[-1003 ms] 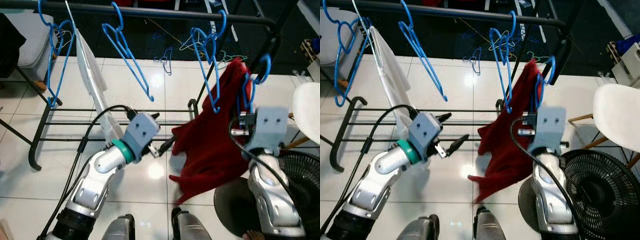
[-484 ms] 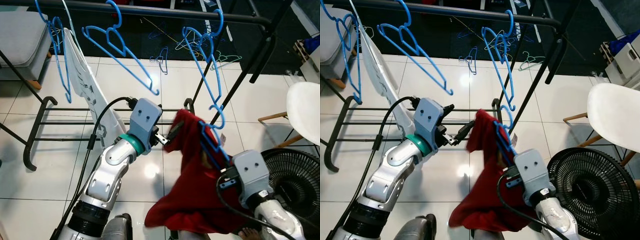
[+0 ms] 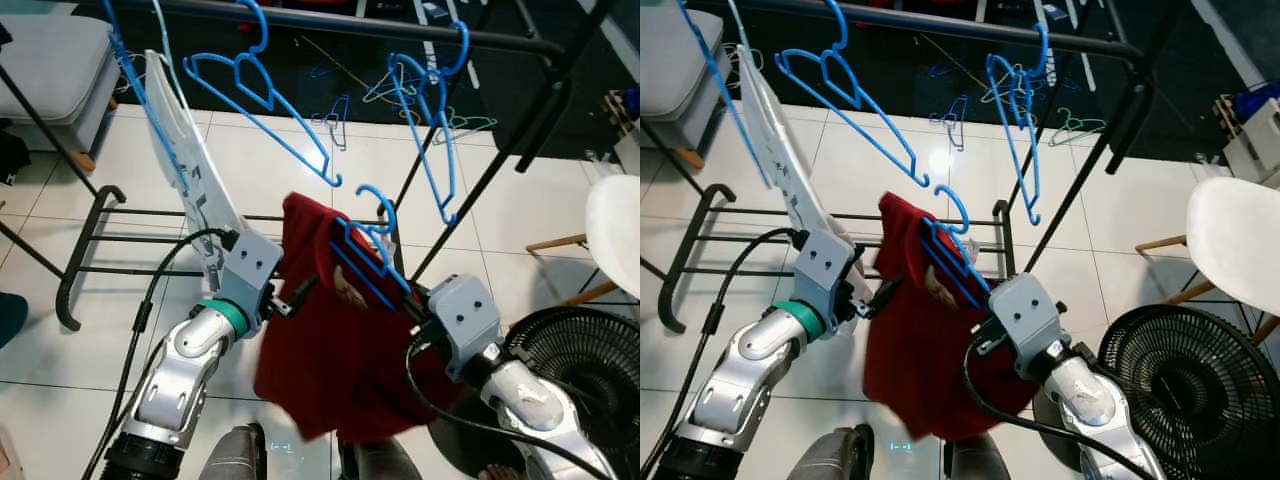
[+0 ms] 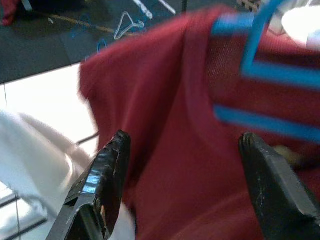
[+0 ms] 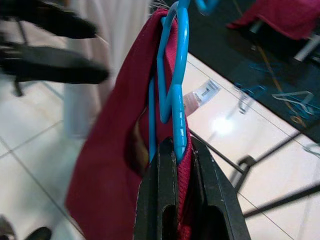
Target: Hang hanger
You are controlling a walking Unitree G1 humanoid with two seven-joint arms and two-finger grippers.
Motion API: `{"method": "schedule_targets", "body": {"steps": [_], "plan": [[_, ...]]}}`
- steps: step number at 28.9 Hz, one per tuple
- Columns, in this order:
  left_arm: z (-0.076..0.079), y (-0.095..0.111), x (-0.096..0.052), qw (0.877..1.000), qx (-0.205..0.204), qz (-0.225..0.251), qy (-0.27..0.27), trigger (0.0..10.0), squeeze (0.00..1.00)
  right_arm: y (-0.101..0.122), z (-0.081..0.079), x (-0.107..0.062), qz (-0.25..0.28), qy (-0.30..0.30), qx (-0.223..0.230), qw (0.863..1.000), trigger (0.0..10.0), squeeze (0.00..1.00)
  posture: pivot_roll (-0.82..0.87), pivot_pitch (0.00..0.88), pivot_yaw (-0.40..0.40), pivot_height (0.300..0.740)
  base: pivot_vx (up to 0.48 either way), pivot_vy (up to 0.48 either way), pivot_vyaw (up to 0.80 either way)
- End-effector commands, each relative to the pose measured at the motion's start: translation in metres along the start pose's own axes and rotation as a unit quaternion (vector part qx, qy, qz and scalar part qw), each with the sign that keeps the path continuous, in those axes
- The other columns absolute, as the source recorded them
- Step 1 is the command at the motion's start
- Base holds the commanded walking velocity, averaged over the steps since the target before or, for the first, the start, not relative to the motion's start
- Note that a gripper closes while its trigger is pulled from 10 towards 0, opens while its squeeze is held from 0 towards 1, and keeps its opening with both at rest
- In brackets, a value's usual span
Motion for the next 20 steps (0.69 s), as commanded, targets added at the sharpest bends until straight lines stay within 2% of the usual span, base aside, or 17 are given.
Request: {"method": "schedule_targets", "body": {"steps": [1, 4, 6, 9, 14, 15, 16, 17, 18, 19, 20], "plan": [[0.001, -0.009, 0.0, 1.0, -0.005, -0.018, 0.004, 10.0, 0.0, 0.006, -0.002, -0.002, 0.013, 0.007, 0.002, 1.0, 10.0, 0.0, -0.11, 0.159, 0.002, 0.733, 0.0, 0.0, 0.0], [0.0, -0.001, 0.009, 0.999, -0.024, -0.007, 0.024, 10.0, 0.0, 0.01, -0.008, -0.004, 0.021, 0.021, 0.005, 1.0, 10.0, 0.0, -0.12, 0.16, 0.006, 0.733, 0.0, 0.0, 0.0], [0.0, -0.001, 0.009, 0.999, -0.024, -0.007, 0.024, 10.0, 0.0, 0.01, -0.008, -0.004, 0.021, 0.021, 0.005, 1.0, 10.0, 0.0, -0.12, 0.16, 0.006, 0.733, 0.0, 0.0, 0.0], [-0.001, 0.01, 0.018, 0.998, -0.044, 0.009, 0.037, 10.0, 0.0, 0.011, -0.012, -0.005, 0.025, 0.03, 0.007, 0.999, 10.0, 0.0, -0.13, 0.162, 0.011, 0.733, 0.0, 0.0, 0.0], [-0.003, 0.015, 0.022, 0.998, -0.046, 0.014, 0.039, 9.7, 0.0, 0.015, -0.015, -0.004, 0.034, 0.035, 0.008, 0.999, 10.0, 0.0, -0.13, 0.161, 0.015, 0.733, 0.0, 0.0, 0.0], [-0.004, 0.015, 0.023, 0.998, -0.045, 0.012, 0.041, 7.7, 0.0, 0.017, -0.016, -0.003, 0.038, 0.036, 0.008, 0.999, 10.0, 0.0, -0.13, 0.16, 0.013, 0.733, 0.0, 0.0, 0.0], [-0.004, 0.015, 0.023, 0.998, -0.045, 0.012, 0.041, 7.7, 0.0, 0.017, -0.016, -0.003, 0.038, 0.036, 0.008, 0.999, 10.0, 0.0, -0.13, 0.16, 0.013, 0.733, 0.0, 0.0, 0.0], [-0.007, 0.015, 0.023, 0.998, -0.048, 0.012, 0.049, 6.0, 0.0, 0.018, -0.017, -0.003, 0.04, 0.039, 0.008, 0.998, 10.0, 0.0, -0.13, 0.159, 0.012, 0.733, 0.0, 0.0, 0.0], [-0.009, 0.015, 0.023, 0.997, -0.05, 0.013, 0.054, 6.0, 0.0, 0.018, -0.017, -0.003, 0.04, 0.041, 0.008, 0.998, 10.0, 0.0, -0.13, 0.16, 0.011, 0.733, 0.0, 0.0, 0.0], [-0.01, 0.015, 0.023, 0.997, -0.052, 0.014, 0.057, 3.6, 0.0, 0.018, -0.017, -0.003, 0.04, 0.043, 0.009, 0.998, 10.0, 0.0, -0.13, 0.16, 0.011, 0.733, 0.0, 0.0, 0.0], [-0.011, 0.015, 0.023, 0.997, -0.054, 0.014, 0.059, 3.6, 0.0, 0.018, -0.018, -0.003, 0.04, 0.044, 0.009, 0.998, 10.0, 0.0, -0.13, 0.16, 0.011, 0.733, 0.0, 0.0, 0.0]]}}
Point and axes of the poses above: a point about 5 cm out from each wrist's last joint towards the gripper, its own x axis pointing out of the wrist towards the gripper, its own y axis along the axis of the wrist's last joint, z = x × y, the point moved 5 cm from there along x, pointing out of the wrist towards the gripper, and after that the axes turned 4 degrees about -x, right-handed, at the moved point
